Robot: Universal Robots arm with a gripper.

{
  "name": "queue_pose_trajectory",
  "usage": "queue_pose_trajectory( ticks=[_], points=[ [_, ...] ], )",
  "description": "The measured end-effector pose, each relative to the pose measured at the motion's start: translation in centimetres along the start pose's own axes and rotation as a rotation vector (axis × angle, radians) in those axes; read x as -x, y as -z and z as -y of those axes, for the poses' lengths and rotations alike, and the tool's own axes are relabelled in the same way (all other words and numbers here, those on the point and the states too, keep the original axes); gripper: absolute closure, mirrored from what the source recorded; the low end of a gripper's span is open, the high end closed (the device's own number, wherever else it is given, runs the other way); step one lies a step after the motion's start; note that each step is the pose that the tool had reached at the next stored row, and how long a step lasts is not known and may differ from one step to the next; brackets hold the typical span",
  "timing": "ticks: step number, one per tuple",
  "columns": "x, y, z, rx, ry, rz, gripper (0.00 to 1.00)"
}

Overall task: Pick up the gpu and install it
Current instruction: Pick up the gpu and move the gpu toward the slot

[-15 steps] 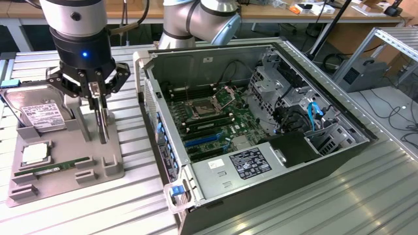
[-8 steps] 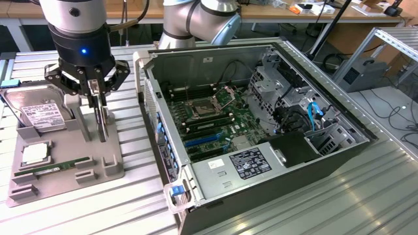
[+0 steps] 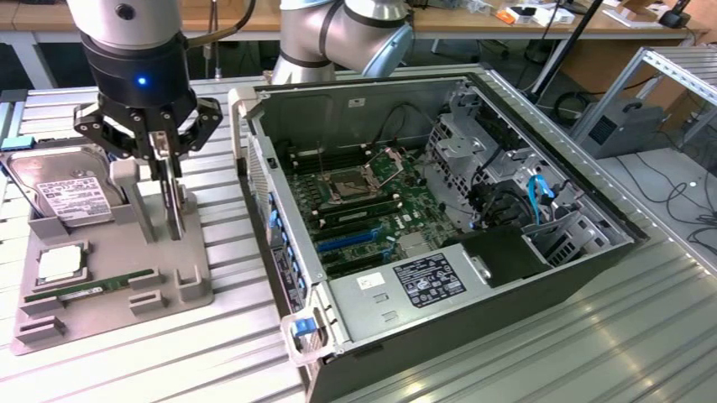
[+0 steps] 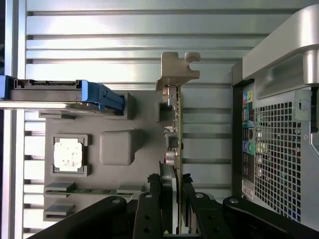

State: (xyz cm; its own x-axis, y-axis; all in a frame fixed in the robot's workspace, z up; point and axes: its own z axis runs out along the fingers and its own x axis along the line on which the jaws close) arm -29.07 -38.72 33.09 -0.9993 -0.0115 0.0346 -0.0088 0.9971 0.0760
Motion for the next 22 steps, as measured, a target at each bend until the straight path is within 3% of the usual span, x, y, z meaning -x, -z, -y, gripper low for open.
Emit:
queue_pose_trajectory(
  ticks=[22],
  points=[
    [0.0,1.24,-0.09,0.0066,0.0,0.0,0.73]
  ],
)
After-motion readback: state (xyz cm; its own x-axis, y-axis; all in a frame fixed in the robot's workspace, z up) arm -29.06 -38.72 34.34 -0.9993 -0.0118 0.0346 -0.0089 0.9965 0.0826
